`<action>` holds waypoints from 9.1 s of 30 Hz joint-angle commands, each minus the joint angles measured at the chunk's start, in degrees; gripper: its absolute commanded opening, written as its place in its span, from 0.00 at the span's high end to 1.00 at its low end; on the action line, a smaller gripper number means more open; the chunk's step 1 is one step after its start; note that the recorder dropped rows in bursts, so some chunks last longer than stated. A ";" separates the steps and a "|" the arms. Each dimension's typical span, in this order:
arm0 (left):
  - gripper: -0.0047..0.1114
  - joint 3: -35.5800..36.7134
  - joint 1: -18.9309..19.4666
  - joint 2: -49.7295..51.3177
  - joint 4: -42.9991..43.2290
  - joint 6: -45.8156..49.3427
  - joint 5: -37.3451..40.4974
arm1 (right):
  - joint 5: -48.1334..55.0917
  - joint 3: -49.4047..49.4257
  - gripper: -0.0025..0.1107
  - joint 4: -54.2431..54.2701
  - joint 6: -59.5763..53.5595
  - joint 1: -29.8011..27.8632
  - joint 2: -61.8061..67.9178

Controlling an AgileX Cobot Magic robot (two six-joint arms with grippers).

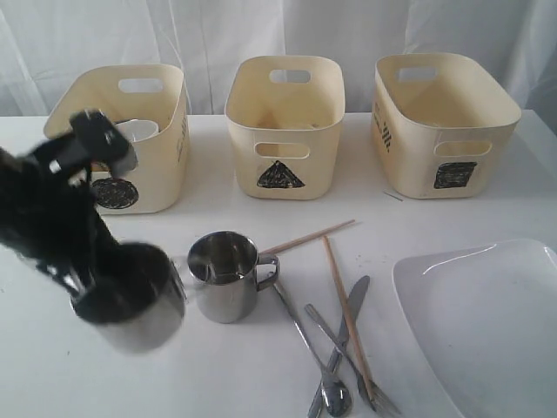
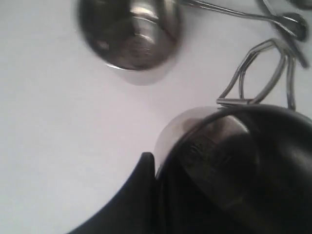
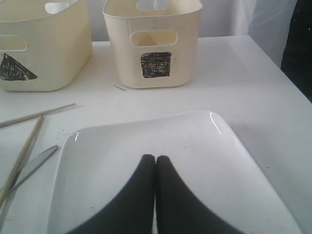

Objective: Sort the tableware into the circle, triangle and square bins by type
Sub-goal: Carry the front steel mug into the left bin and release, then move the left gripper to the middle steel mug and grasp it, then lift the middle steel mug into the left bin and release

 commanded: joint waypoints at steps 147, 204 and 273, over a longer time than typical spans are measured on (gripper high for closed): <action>0.41 -8.84 -2.49 22.31 -19.69 13.38 -20.73 | -0.73 0.36 0.98 -0.19 1.04 0.09 -0.33; 0.96 -36.04 17.79 19.08 11.28 -10.45 -18.02 | -0.73 0.36 0.98 -0.19 1.04 0.09 -0.33; 0.59 -38.31 20.23 18.52 -0.25 -12.98 2.37 | -0.73 0.36 0.98 -0.19 1.04 0.09 -0.33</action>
